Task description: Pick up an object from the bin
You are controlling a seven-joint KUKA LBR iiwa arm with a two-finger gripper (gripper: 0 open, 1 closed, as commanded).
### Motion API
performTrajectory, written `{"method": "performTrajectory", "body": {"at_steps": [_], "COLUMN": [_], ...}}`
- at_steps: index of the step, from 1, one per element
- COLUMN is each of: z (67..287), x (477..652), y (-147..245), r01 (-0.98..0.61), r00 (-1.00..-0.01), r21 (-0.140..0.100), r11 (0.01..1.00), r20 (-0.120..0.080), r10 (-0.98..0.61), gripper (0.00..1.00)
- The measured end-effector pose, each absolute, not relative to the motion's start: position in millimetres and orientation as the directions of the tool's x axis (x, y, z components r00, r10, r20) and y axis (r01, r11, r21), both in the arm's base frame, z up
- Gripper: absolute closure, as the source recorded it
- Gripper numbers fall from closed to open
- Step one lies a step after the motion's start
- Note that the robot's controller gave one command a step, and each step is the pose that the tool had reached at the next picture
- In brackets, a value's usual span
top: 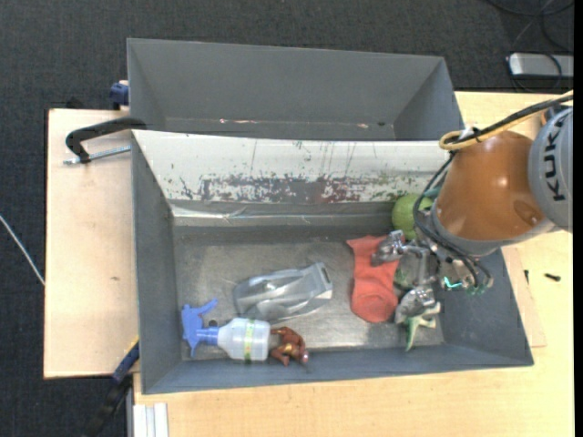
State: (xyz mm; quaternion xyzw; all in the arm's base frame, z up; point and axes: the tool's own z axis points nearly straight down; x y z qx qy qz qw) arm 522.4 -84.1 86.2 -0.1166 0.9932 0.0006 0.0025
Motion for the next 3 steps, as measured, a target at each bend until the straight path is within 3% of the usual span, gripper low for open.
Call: {"method": "performTrajectory", "body": {"at_steps": [1,2,3], "z": [93.8,75.3,75.3], "x": [532.5,545.9,545.9], "y": [-107.7,-38.8,-38.9], "r01": [-0.253,-0.145,-0.145], "r00": [-0.967,-0.989,-0.989], "r21": [0.002,0.001,0.001], "r11": [0.967,0.989,0.99], "r20": [-0.008,-0.005,-0.005], "r10": [-0.253,-0.145,-0.145], "gripper": [0.0,1.0,1.0]}}
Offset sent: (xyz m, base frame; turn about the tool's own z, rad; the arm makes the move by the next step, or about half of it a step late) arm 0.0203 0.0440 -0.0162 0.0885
